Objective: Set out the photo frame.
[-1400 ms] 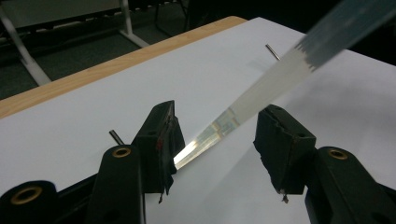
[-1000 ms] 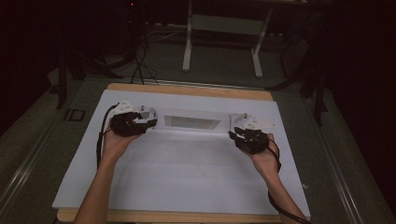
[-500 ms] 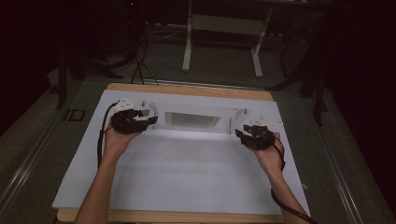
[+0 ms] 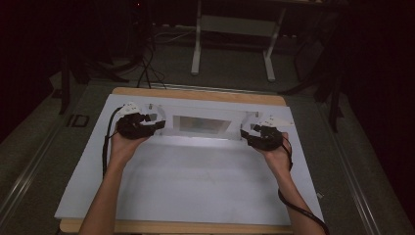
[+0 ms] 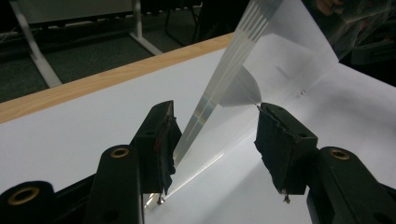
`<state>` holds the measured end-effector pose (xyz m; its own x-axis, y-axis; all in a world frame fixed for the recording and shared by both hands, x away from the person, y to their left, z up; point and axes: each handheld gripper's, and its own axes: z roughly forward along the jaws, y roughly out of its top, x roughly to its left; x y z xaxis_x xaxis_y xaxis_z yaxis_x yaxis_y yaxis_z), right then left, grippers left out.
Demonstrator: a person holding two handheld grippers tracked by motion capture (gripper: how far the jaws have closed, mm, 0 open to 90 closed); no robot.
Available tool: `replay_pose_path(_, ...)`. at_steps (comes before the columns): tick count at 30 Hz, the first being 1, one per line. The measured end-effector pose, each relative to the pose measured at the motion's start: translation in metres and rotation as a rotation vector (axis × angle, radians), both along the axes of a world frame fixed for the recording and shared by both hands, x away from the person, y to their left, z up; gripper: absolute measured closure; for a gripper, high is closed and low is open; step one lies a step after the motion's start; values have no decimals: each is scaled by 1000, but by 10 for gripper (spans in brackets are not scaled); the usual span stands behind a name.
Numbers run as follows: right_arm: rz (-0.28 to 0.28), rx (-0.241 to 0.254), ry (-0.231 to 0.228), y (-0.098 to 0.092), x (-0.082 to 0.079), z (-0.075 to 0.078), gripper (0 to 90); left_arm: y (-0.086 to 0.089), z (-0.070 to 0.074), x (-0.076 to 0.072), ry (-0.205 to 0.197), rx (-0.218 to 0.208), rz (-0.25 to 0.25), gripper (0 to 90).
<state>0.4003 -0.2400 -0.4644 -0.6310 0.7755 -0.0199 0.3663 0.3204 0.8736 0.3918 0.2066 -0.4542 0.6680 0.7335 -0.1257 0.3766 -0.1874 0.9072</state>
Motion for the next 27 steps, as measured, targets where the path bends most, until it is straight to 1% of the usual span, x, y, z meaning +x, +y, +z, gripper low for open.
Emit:
replay_pose_path(3,20,14,-13,2,2,-3,458,-1,-2,2,-1,-2,4,459)
replay_pose_path(5,31,26,-16,2,4,-4,461,-4,-5,4,0,16,10,435)
replay_pose_path(7,38,32,-18,3,5,-5,464,-7,-7,4,-11,33,13,431)
replay_pose_path(8,42,37,-13,3,5,-6,470,-8,-8,5,-16,33,15,422)
replay_pose_path(10,42,43,-14,4,6,-6,472,-8,-10,5,-23,26,21,413)
replay_pose_path(12,39,49,-15,4,7,-7,473,-9,-13,7,-27,9,29,409)
replay_pose_path(15,37,55,-19,3,8,-7,474,-11,-17,8,-40,4,40,401)
replay_pose_path(17,32,61,-18,4,8,-8,474,-12,-19,9,-58,2,49,396)
replay_pose_path(20,24,66,-27,4,9,-8,473,-13,-21,9,-75,2,57,397)
replay_pose_path(22,18,66,-34,5,9,-9,473,-14,-22,10,-81,13,64,397)
replay_pose_path(24,13,65,-37,6,10,-9,473,-16,-21,10,-87,34,74,397)
replay_pose_path(27,2,50,-53,8,10,-9,472,-20,-20,10,-97,65,93,395)
